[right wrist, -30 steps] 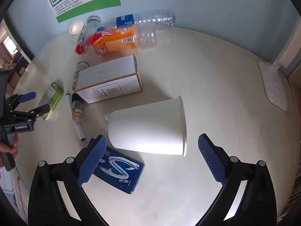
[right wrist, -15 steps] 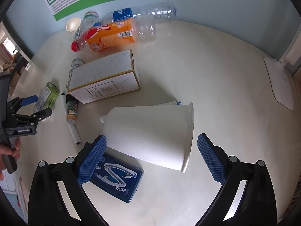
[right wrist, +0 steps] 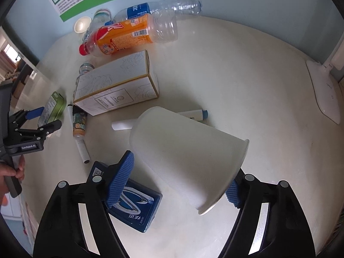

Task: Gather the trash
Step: 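Close the right gripper on the white paper cup while the left gripper closes on the green mint tin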

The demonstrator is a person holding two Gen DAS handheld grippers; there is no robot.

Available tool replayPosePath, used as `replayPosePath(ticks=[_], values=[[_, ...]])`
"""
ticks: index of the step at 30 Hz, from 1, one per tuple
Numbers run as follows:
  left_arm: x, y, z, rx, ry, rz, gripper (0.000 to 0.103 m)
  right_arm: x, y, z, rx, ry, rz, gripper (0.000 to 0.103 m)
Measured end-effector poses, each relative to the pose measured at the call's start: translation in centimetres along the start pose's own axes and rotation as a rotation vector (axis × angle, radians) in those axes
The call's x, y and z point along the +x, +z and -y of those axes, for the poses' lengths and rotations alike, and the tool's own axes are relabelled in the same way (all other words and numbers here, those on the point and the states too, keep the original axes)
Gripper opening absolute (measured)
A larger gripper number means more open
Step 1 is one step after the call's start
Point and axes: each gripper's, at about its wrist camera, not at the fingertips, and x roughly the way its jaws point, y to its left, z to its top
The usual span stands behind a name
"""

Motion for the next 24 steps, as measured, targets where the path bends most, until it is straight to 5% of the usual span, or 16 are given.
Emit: replayPosePath(ticks=[17, 21, 24], values=[[-0.2, 0.1, -0.1, 0.018, 0.008, 0.014, 0.073, -0.2, 0.2, 0.8, 0.064, 0.063, 0.034, 0.088], [0.3, 0.2, -0.4, 0.010, 0.037, -0.003, 0.089, -0.4, 0.1, 1.3, 0.102, 0.092, 0.037, 0.088], [0.4, 0.3, -0.6, 0.012, 0.056, 0.007, 0.092, -0.3, 0.3, 1.2, 0.125, 0.088, 0.034, 0.089]])
